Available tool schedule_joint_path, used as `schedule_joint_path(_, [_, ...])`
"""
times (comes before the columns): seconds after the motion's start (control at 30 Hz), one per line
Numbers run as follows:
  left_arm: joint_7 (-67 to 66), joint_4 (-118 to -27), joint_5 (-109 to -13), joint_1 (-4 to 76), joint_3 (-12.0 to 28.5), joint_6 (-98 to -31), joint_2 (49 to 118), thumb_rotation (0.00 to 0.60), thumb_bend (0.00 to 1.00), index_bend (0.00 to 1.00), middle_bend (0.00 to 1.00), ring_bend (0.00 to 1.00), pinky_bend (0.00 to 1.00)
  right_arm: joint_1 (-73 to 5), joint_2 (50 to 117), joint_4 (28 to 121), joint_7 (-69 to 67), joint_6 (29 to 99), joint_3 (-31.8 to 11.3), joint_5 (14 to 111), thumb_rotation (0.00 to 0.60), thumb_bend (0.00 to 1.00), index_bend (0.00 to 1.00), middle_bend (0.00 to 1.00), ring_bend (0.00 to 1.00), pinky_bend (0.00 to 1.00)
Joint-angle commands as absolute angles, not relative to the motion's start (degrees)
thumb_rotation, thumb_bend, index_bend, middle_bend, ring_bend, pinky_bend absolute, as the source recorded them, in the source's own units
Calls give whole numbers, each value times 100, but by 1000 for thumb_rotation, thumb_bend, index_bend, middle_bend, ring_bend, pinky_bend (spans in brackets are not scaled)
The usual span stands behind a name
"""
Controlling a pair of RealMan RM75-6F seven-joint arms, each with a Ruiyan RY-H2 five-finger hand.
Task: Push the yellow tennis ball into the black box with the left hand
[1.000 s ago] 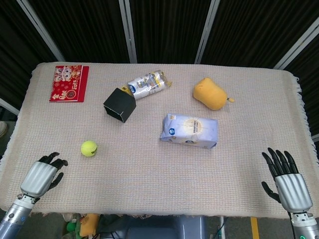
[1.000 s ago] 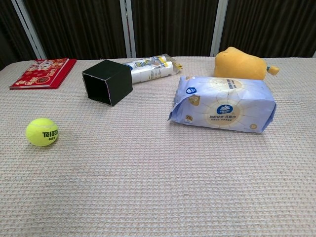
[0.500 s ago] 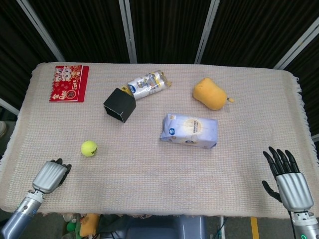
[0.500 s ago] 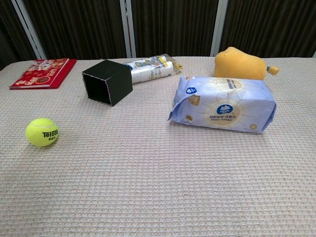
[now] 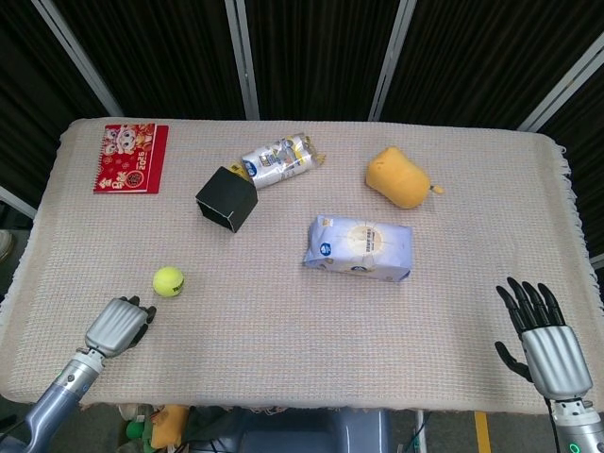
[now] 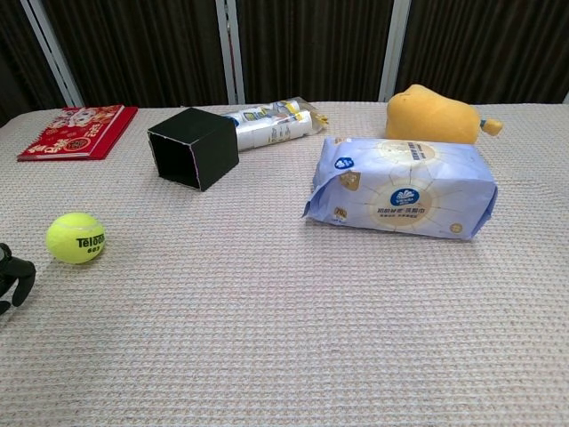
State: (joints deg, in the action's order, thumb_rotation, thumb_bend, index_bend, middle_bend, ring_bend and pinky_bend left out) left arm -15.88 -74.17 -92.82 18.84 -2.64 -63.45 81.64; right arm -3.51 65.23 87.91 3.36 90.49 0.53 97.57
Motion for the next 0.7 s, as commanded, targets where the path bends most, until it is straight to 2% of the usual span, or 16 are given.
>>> schedule_joint_path(0.03, [-1607,-7400,-9236,1954,-240,-6262,8218,600,471,493,660,411,597,-350,6515,8794,324,9055,52,9758,600,326,0,0,0,0])
schedule_joint_path(0.27, [-1637,-7379,-9128,2064,-174,-6169,8300,600,472,493,651,411,583,-337,6510,8790,306,9082,60,9779,600,325,0,0,0,0])
schedule_joint_path(0.63, [-1621,-7325,-9036,2280,-75,-6020,8410,600,473,469,577,410,555,-336,6523,8752,228,9151,49,9830,600,326,0,0,0,0])
schedule_joint_path(0.7, [-1601,-7321,-9038,2326,-57,-6007,8428,600,473,456,568,410,527,-334,6524,8739,210,9161,49,9838,600,326,0,0,0,0])
